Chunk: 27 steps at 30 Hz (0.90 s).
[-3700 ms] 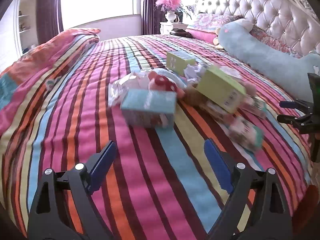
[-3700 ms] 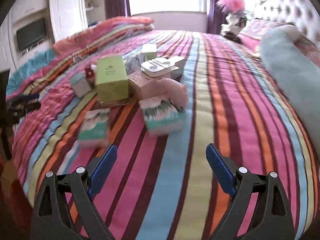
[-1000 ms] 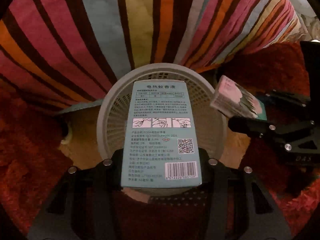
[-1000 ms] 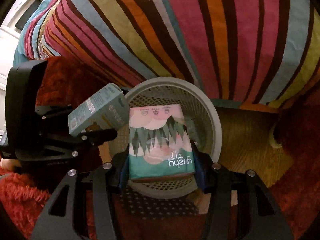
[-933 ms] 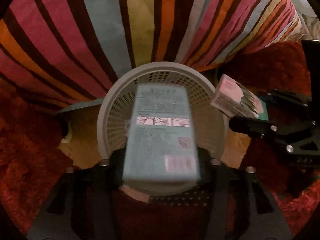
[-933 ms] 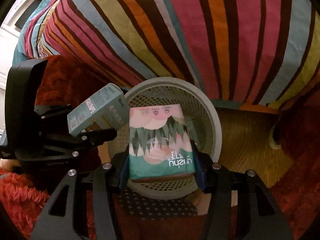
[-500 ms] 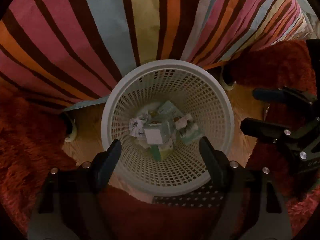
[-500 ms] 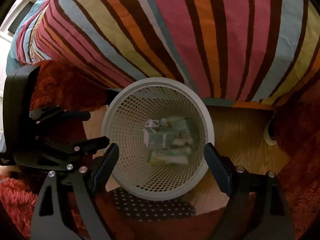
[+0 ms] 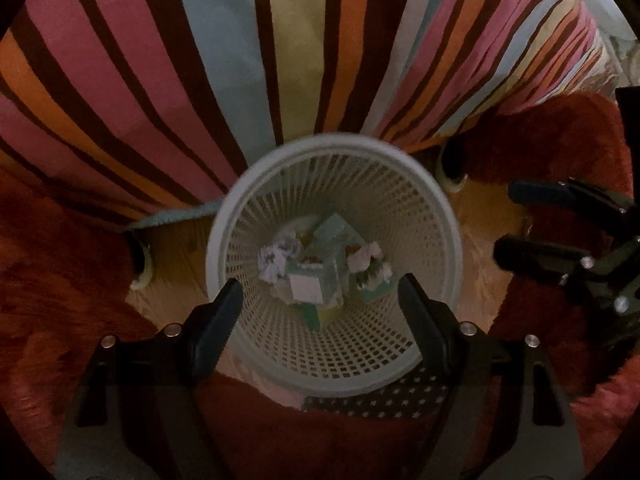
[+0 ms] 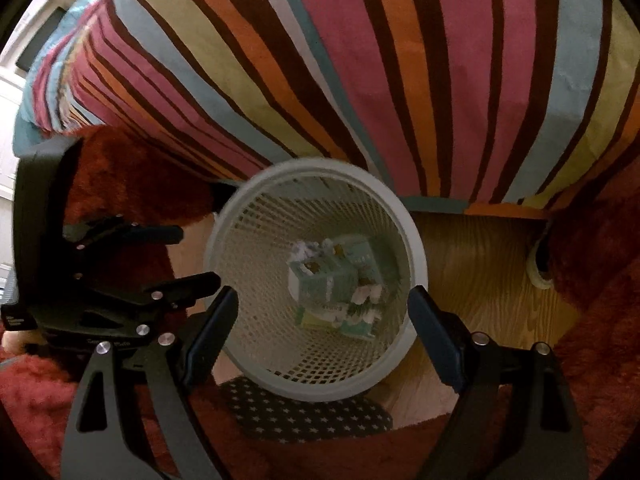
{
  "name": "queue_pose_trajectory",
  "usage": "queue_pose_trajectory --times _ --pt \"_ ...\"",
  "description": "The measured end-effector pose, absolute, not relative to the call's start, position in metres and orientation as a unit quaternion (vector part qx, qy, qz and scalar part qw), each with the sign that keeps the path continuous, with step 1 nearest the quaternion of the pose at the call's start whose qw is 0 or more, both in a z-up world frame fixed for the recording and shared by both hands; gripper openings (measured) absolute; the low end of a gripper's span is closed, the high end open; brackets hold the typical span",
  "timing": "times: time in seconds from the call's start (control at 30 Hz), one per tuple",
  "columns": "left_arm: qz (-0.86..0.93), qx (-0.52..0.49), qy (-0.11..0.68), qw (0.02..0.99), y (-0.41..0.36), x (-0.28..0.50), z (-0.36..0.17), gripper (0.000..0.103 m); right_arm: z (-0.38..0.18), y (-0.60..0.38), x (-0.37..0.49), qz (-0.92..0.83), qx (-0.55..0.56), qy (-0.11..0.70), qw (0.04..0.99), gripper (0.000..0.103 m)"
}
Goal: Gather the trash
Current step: 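Grasp the lime green box with the left tool while the right grasps another tissue pack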
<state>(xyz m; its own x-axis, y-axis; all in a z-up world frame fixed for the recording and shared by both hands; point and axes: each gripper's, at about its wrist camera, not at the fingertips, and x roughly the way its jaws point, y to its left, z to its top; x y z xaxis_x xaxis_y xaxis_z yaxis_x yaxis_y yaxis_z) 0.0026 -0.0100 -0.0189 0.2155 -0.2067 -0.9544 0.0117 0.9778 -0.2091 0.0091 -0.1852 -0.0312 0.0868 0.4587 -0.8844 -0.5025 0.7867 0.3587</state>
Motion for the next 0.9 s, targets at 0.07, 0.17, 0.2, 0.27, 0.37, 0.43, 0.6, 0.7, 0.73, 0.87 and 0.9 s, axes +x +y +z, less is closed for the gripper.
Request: queue_pose_trajectory --times 0.07,0.17,0.2,0.27,0.37,0.43,0.6,0.7,0.73,0.87,0.9 --pt "-0.085 -0.082 0.601 0.79 -0.007 0.002 0.007 0.078 -0.016 -0.192 0.009 0.337 -0.006 0.576 0.745 0.082" --pt "-0.117 -0.094 0.557 0.817 0.002 0.009 0.062 0.078 0.03 -0.208 0.016 0.371 0.042 0.528 0.763 0.082" --pt "-0.122 -0.092 0.535 0.831 0.007 0.015 0.084 0.078 0.053 -0.213 0.021 0.383 0.049 0.496 0.778 0.082" --pt "-0.116 -0.08 0.495 0.857 0.016 0.029 0.122 0.078 0.083 -0.215 0.031 0.386 0.035 0.451 0.804 0.082" --pt "-0.058 -0.066 0.434 0.897 0.035 0.079 0.179 0.078 0.126 -0.209 0.061 0.378 0.003 0.369 0.849 0.082" --pt "-0.005 -0.078 0.407 0.91 0.047 0.13 0.208 0.078 0.146 -0.19 0.092 0.354 -0.035 0.323 0.877 0.082" --pt "0.023 -0.169 0.38 0.909 0.065 0.262 0.248 0.078 0.159 -0.144 0.151 0.352 -0.056 0.295 0.886 0.082" --pt "0.025 -0.18 0.398 0.899 0.061 0.33 0.255 0.078 0.16 -0.121 0.189 0.357 -0.065 0.304 0.881 0.082" --pt "0.029 -0.172 0.408 0.896 0.06 0.351 0.255 0.078 0.159 -0.113 0.205 0.363 -0.068 0.314 0.875 0.082" --pt "0.074 -0.144 0.44 0.883 0.052 0.405 0.247 0.078 0.162 -0.1 0.229 0.366 -0.079 0.33 0.866 0.082" --pt "0.085 -0.147 0.446 0.879 0.054 0.414 0.244 0.078 0.161 -0.097 0.236 0.364 -0.084 0.333 0.866 0.082"
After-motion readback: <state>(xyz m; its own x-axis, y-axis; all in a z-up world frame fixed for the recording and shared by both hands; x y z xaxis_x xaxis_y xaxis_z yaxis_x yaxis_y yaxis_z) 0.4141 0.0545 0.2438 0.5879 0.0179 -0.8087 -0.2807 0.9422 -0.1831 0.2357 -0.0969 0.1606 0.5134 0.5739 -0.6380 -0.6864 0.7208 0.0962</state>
